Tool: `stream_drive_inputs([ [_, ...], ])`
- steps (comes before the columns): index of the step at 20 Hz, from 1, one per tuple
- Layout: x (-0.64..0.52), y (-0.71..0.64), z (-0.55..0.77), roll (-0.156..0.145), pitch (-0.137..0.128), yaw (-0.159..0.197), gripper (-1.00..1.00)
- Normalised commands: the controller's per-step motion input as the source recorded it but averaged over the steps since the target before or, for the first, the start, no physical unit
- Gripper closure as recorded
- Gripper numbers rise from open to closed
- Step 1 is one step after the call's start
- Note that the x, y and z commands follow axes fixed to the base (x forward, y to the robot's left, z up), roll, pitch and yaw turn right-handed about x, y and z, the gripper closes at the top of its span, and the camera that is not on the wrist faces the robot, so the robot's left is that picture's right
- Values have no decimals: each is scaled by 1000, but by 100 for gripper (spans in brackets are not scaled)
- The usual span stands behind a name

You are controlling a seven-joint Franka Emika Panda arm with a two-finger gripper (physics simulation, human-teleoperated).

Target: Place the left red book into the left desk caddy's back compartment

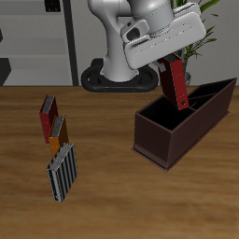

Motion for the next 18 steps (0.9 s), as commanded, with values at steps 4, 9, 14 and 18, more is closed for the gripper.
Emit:
stream_drive_inputs([
  [4, -735, 284, 54, -14, -5, 15, 100],
  [9, -593, 179, -19, -58, -11, 48, 100],
  [14, -648, 221, -8, 4, -20, 4, 100],
  [18, -693, 350, 5, -21, -64, 36, 100],
])
